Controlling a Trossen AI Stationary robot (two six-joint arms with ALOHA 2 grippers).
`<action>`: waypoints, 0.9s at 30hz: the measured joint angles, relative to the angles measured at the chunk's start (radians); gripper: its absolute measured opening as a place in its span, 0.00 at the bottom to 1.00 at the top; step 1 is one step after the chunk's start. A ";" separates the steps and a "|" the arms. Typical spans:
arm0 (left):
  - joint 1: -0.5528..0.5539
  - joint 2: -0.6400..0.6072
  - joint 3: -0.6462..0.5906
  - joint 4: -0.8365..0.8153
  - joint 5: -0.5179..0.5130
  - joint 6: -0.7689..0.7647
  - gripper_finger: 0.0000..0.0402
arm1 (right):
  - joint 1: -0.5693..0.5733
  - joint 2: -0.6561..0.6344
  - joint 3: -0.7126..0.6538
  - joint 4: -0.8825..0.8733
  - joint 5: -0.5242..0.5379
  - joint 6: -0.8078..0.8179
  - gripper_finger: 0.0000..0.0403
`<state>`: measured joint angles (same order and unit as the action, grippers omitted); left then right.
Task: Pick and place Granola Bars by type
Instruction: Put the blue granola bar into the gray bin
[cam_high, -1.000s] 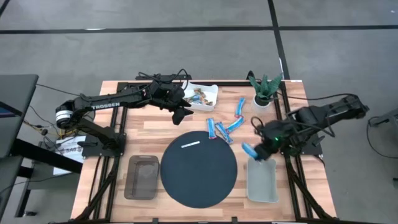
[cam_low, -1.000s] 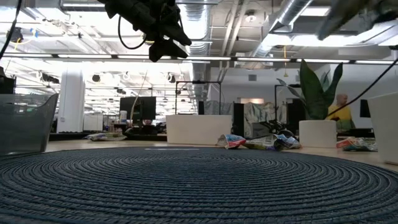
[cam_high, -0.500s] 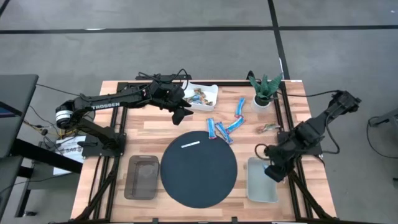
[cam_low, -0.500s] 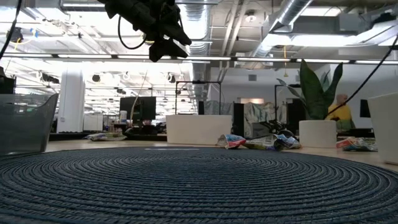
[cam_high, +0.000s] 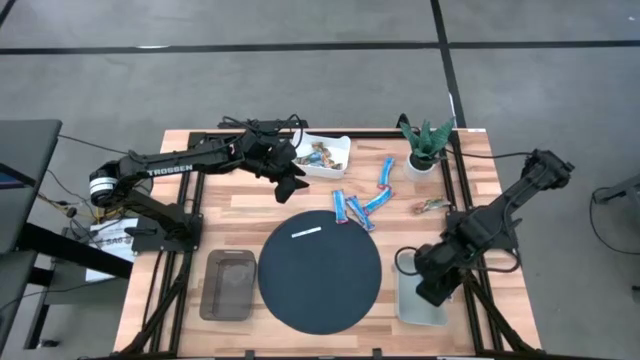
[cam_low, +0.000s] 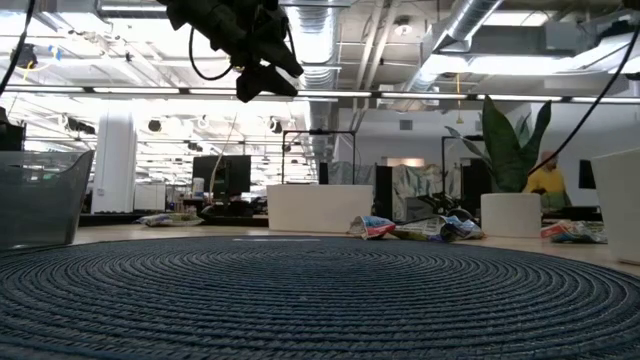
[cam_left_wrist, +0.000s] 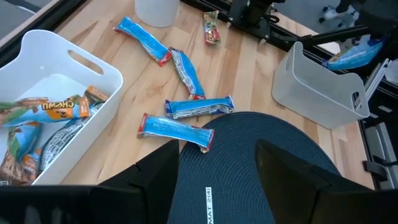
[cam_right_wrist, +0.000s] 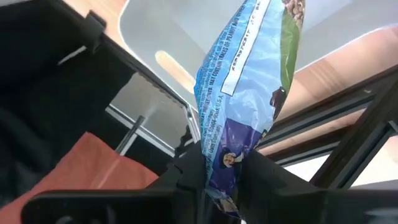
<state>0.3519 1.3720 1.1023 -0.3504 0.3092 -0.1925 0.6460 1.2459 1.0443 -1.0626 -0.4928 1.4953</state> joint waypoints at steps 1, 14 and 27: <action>0.000 0.000 0.000 0.000 0.000 0.000 0.51 | 0.000 0.003 0.000 0.004 -0.007 -0.011 0.18; 0.000 0.000 0.000 0.000 0.000 0.000 0.51 | -0.089 0.003 0.000 0.081 0.025 -0.238 0.62; 0.000 0.000 0.000 0.000 -0.006 -0.011 0.51 | -0.518 0.064 -0.001 0.153 0.312 -0.520 0.63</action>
<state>0.3519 1.3720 1.1023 -0.3507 0.3030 -0.2038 0.1285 1.3100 1.0434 -0.9097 -0.1813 0.9754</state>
